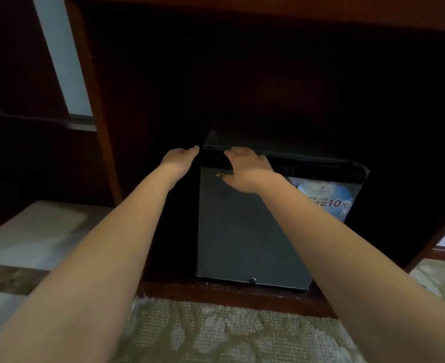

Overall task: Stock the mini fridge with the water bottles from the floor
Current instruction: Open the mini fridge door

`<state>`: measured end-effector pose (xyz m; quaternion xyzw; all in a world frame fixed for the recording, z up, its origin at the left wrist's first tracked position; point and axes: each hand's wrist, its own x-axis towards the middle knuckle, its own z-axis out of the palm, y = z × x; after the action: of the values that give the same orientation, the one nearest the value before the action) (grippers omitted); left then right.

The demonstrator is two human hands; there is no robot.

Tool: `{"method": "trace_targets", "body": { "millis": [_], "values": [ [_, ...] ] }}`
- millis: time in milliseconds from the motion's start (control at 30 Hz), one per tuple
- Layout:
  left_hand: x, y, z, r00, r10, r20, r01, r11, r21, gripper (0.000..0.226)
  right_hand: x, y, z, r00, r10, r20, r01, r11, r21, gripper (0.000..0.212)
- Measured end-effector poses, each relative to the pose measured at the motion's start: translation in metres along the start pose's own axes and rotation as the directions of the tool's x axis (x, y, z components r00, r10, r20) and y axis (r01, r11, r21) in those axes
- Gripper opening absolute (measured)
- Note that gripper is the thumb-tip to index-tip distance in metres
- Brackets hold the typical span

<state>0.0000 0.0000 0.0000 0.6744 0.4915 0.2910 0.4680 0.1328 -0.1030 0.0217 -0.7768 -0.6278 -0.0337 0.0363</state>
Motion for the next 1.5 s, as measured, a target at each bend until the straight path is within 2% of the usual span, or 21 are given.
{"method": "trace_targets", "body": {
  "millis": [267,467,567,600,733,833,933,1033,1133,1300,1433,1500],
  "values": [
    [0.008,-0.001,0.028,0.996,0.029,0.079,-0.014,0.981,-0.191,0.065,0.030,0.008,-0.001,0.999,0.037,0.038,-0.038,0.999,0.034,0.060],
    [0.004,0.004,0.030,0.996,0.032,0.082,-0.007,0.959,-0.284,0.054,0.027,0.002,-0.004,0.993,0.078,0.091,-0.092,0.984,0.155,0.050],
    [-0.002,-0.006,0.027,0.999,0.042,0.032,-0.030,0.954,-0.299,0.035,0.016,-0.002,-0.008,0.994,0.077,0.082,-0.088,0.985,0.149,0.064],
    [-0.007,-0.010,0.025,0.999,0.038,0.025,-0.029,0.954,-0.299,0.036,0.011,-0.004,-0.008,0.995,0.071,0.074,-0.080,0.989,0.128,0.065],
    [-0.031,-0.018,0.016,1.000,0.017,-0.017,-0.020,0.974,-0.225,0.051,-0.019,-0.009,-0.004,0.998,0.055,0.020,-0.057,0.990,0.130,0.043],
    [-0.059,-0.020,0.011,0.998,0.060,0.009,-0.058,0.981,-0.185,0.054,-0.048,-0.012,0.004,0.998,0.046,-0.031,-0.038,0.975,0.218,0.055],
    [-0.089,-0.026,0.009,0.994,0.107,-0.011,-0.107,0.988,-0.109,0.038,-0.078,-0.015,0.011,0.999,0.033,-0.031,-0.026,0.975,0.221,0.069],
    [-0.121,-0.032,0.008,0.989,0.143,-0.040,-0.144,0.989,-0.036,0.037,-0.109,-0.019,0.014,0.998,0.029,-0.060,-0.018,0.983,0.180,0.071],
    [-0.152,-0.034,0.009,0.981,0.194,-0.028,-0.193,0.980,0.038,0.036,-0.144,-0.020,0.014,0.996,0.051,-0.069,-0.033,0.970,0.239,0.074],
    [-0.204,-0.026,0.016,0.958,0.278,0.065,-0.283,0.954,0.097,0.040,-0.203,-0.016,0.020,0.983,0.139,-0.119,-0.084,0.921,0.381,0.077],
    [-0.249,-0.017,0.033,0.936,0.332,0.113,-0.346,0.927,0.143,0.051,-0.249,-0.007,0.027,0.961,0.193,-0.201,-0.100,0.912,0.398,0.084],
    [-0.269,-0.013,0.044,0.919,0.363,0.152,-0.384,0.912,0.146,0.051,-0.268,0.000,0.030,0.936,0.239,-0.257,-0.127,0.913,0.387,0.079]
  ]
}}
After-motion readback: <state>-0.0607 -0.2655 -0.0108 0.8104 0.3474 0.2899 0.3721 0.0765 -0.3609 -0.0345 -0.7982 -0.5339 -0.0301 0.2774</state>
